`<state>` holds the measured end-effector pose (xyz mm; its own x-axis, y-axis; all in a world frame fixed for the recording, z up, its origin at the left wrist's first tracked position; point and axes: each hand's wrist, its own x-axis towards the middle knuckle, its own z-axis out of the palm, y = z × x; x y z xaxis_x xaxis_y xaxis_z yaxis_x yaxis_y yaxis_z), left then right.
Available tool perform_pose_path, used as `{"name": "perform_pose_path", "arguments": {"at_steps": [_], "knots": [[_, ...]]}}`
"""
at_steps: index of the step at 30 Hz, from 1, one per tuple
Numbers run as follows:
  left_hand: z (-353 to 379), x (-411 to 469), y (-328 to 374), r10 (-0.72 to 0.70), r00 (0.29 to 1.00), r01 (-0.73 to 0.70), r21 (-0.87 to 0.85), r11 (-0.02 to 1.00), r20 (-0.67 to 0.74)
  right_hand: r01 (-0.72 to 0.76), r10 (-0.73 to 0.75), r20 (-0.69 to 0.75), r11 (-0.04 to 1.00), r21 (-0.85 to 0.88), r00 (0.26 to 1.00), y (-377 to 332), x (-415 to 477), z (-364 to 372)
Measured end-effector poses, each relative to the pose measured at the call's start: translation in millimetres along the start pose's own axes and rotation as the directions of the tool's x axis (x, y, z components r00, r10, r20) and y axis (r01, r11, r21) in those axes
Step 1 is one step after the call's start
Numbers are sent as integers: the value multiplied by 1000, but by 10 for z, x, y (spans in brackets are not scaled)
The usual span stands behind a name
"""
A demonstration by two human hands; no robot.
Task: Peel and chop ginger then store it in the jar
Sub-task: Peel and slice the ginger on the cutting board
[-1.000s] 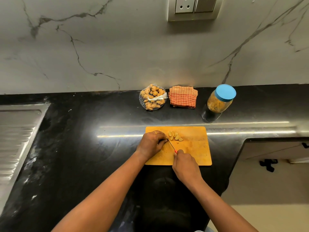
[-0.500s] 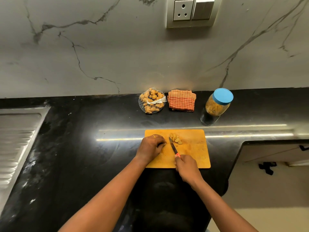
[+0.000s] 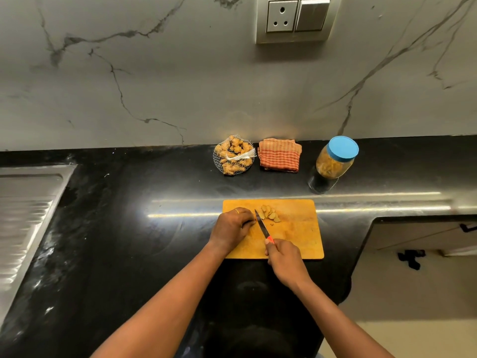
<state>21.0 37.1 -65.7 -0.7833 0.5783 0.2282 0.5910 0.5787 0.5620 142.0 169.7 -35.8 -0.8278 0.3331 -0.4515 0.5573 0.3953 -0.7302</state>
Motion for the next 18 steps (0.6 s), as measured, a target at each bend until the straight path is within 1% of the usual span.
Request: {"name": "perform_pose_path", "arguments": {"at_steps": [4,7,13,18], "knots": [[11,-8,-7,6,1000,-6,11,1000,-3,124,-143,-56,958,-258,988,-5,1,44],[14,-11,-5,9,1000,-9,12,1000,-8,148,-193,-84,914,-379,978,-2,25,84],[2,-1,-13,34,999,-34,4,999,-23,133,-208,-101,862,-489,973,-33,14,101],[9,1,-28,40,999,-39,10,999,-23,117,-194,-101,852,-510,976,-19,31,118]]}}
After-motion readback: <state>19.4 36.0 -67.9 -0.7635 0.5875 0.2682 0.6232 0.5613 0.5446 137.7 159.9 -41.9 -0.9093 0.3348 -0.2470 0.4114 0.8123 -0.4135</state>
